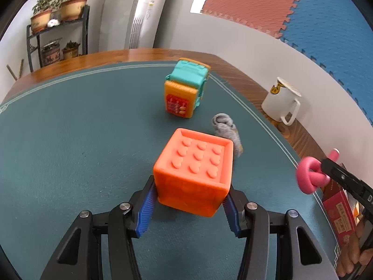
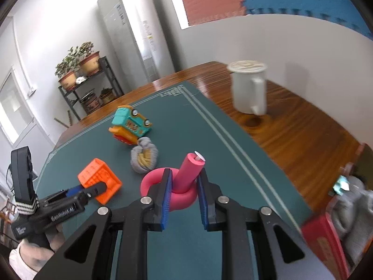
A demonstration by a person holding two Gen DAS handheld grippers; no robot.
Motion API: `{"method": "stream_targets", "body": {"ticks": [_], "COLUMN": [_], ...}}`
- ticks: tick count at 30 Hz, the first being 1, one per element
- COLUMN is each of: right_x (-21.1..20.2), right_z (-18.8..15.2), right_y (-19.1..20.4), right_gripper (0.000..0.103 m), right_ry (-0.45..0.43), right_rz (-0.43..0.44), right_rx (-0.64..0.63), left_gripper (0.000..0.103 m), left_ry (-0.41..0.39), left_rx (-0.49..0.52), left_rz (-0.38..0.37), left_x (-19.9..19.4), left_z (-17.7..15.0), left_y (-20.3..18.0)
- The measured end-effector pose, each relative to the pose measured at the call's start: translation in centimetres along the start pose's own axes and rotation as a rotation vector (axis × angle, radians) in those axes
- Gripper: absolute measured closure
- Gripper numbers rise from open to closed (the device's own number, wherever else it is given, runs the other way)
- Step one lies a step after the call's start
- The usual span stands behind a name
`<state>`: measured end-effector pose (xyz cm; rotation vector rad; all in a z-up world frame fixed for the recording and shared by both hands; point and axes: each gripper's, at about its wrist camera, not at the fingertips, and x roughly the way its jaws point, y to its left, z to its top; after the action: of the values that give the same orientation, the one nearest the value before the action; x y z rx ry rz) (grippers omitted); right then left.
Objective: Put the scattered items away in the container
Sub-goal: 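Grasp the pink knotted tube with the right tool while the left tool holds the orange block, then carry the orange block and pink tube with both tools over the red box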
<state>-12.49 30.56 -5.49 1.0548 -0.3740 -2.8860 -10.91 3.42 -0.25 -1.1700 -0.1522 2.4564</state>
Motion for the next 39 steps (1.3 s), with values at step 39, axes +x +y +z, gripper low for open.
{"method": "stream_targets", "body": {"ticks": [39], "right_x": [-21.9], "right_z": [-8.1], "right_y": [-23.6], "right_gripper": [0.08], "right_ry": [-0.263], "right_rz": [-0.442], "right_rx": [0.333], "left_gripper": [0.049], "left_ry": [0.019], "left_rx": [0.345], "left_rz": [-0.284], "left_x": [-4.8], "left_z": [-4.9], "left_y": [-26.5]}}
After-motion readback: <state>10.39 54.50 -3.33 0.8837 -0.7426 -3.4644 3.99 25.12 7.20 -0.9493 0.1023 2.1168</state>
